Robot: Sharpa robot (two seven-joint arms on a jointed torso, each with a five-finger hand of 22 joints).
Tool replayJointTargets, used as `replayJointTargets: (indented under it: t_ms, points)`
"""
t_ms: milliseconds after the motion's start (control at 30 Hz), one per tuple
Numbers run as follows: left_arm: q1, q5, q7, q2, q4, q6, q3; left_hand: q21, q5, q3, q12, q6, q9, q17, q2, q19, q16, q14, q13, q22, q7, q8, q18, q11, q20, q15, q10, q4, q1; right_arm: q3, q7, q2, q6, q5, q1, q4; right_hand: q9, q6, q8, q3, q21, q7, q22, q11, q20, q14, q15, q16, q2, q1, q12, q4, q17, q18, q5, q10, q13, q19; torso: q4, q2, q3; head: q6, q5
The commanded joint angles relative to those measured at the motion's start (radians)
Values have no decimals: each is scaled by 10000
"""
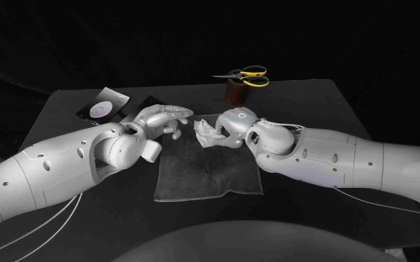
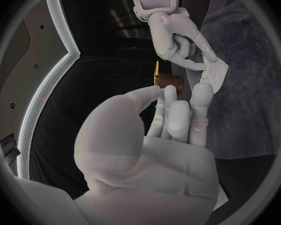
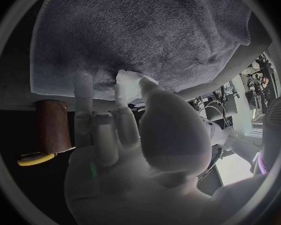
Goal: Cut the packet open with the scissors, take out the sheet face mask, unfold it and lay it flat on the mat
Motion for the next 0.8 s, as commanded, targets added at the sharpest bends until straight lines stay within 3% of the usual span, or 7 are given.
replayJointTargets:
  t_ms: [33,133,367,600,800]
  points:
    - [4,-29,56,20,16,86,7,-58,46,-52,-40,27,-4,-6,-8,-39,-53,-86,-8,-6,66,-34,103,35,10,17,5,-15,-14,1,-134,44,164,-75,-19,-89,12,-8,58,14,-20,-41,15,6,2,784,12,-6,132,360,12,-38,1887,60,-158,170,1225,-25,12,6,7,1,-7]
    - [4,-28,52,11,20,72,7,-58,46,-52,-40,27,-4,-6,-8,-39,-53,-86,-8,-6,66,-34,103,35,10,17,5,-15,-14,1,-137,62,188,-78,-29,-150,10,46,110,298,-4,-79,43,-28,-13,797,-11,3,477,868,29,-131,1919,59,-615,183,1236,-5,9,7,1,1,-3]
    - [4,-27,46,-2,22,54,7,-74,51,-55,-48,19,-16,-17,19,-35,-59,-86,-25,-21,73,-38,104,42,15,25,8,1,9,1,-10,46,128,-73,-39,-151,50,248,262,1329,200,-263,143,-198,-104,863,-149,49,1024,1821,177,-596,2093,34,-697,275,1358,76,-8,-4,1,1,18]
    - [4,-26,38,-17,27,44,7,-74,51,-55,-48,19,-16,-17,19,-35,-59,-86,-25,-21,73,-38,104,42,15,25,8,1,9,1,105,9,-83,-30,-44,-101,175,344,459,2244,632,-335,318,-266,-191,947,-216,110,1004,1900,504,-955,2327,-29,-696,476,1631,244,-5,-7,0,1,-6]
    - [4,-26,28,-33,31,34,6,-79,54,-52,-52,18,-21,-27,36,-30,-63,-88,-34,-26,75,-36,104,43,17,27,8,4,29,1,150,-52,-369,24,-45,-52,330,322,653,3047,897,-352,458,-286,-235,990,-238,141,849,1517,642,-1184,2452,-68,-698,572,1756,359,-5,-3,-3,1,-17]
